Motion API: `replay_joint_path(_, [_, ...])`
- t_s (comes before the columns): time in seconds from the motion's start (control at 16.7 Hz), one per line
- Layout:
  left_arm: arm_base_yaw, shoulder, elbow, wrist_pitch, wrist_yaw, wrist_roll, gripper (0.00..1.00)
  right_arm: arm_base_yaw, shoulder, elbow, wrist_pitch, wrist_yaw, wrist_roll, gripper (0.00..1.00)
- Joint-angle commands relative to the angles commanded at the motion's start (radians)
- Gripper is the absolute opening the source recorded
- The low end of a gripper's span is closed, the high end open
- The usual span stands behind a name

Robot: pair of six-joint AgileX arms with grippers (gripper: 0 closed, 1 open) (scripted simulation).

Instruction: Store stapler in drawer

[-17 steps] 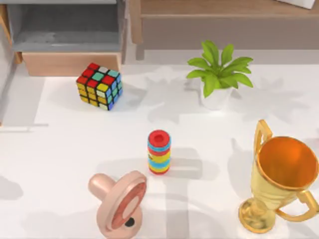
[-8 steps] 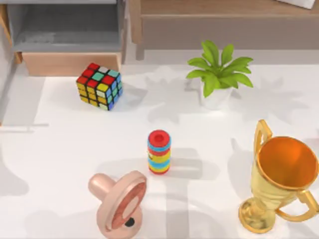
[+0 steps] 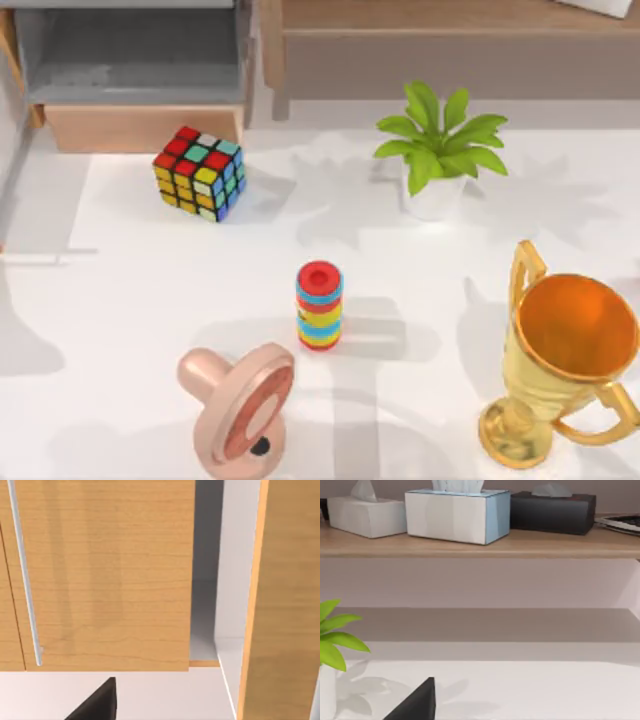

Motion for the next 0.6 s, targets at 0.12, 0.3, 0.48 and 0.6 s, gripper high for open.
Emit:
replay_joint_path(0.12, [0.0, 0.0, 0.0, 0.0, 0.0, 0.0, 0.77, 0.0, 0.0, 0.0, 0.0, 0.0, 0.0, 1.0])
replay_joint_path(0.3, [0.0, 0.0, 0.0, 0.0, 0.0, 0.0, 0.55, 0.0, 0.0, 0.0, 0.0, 0.0, 0.0, 1.0])
replay_joint_path(0.48, [0.0, 0.0, 0.0, 0.0, 0.0, 0.0, 0.32, 0.0, 0.0, 0.0, 0.0, 0.0, 0.0, 1.0])
replay_joint_path(0.6, [0.0, 0.0, 0.0, 0.0, 0.0, 0.0, 0.17, 0.0, 0.0, 0.0, 0.0, 0.0, 0.0, 1.0])
